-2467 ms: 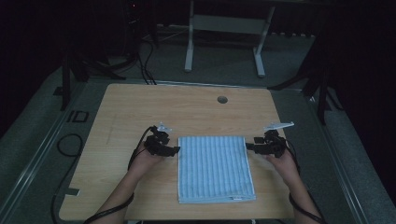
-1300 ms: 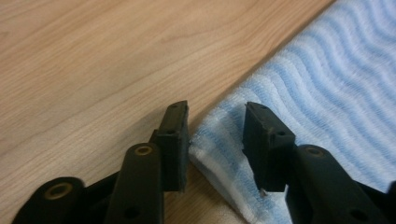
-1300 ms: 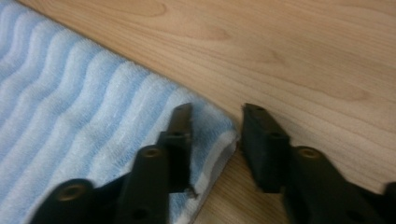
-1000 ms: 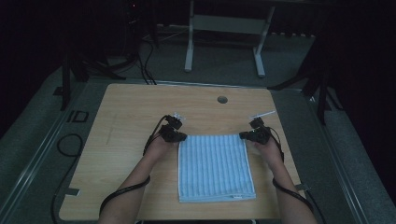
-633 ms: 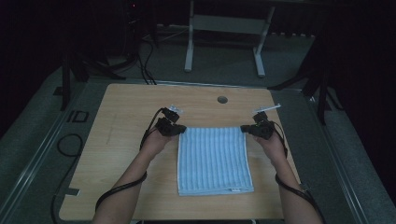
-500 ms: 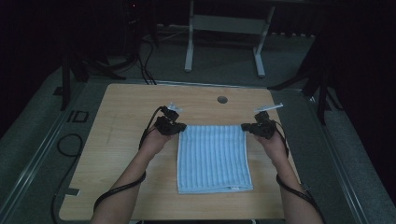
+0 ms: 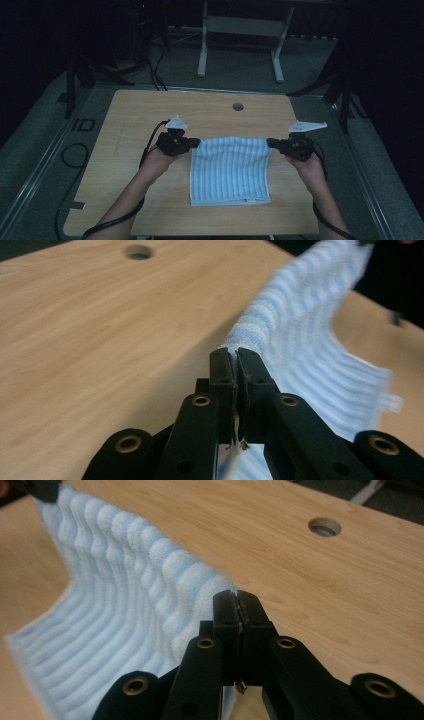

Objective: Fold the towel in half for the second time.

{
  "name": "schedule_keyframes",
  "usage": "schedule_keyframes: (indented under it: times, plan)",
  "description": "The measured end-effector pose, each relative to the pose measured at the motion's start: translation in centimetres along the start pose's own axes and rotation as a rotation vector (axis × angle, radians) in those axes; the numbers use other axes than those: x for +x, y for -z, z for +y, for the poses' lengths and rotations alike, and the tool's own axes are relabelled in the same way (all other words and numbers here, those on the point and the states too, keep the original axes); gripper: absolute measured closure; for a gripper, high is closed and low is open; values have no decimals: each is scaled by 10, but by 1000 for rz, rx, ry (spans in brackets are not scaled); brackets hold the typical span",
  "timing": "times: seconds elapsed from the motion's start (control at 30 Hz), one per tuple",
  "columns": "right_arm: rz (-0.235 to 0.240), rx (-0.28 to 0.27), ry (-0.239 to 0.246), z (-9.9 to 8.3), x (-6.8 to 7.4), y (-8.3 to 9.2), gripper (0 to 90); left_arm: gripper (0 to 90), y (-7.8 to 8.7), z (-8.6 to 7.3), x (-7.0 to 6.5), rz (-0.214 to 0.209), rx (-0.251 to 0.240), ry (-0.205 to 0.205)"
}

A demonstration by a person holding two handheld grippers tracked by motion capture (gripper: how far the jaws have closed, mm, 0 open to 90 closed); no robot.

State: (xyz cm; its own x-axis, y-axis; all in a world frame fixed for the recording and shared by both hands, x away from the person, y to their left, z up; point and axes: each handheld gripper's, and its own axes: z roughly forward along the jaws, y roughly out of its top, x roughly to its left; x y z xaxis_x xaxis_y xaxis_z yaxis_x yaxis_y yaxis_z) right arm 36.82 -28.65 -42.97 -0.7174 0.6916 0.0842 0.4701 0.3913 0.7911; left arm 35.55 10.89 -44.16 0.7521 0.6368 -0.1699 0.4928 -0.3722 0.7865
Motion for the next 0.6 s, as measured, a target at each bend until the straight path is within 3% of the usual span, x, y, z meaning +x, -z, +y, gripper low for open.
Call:
schedule_keyframes:
  times: [0.17,0.27,0.43,0.6]
  plan:
    - [10,-37,19,-18,16,20,882,860,17,-17,-20,-53,-24,-13]
    - [43,-61,23,-33,29,35,882,860,25,-27,-28,-65,-22,-20]
    - [57,-35,60,-57,53,47,881,860,29,-51,-46,-112,2,-14]
    - [76,1,26,-85,61,49,881,859,22,-78,-66,-155,54,-19]
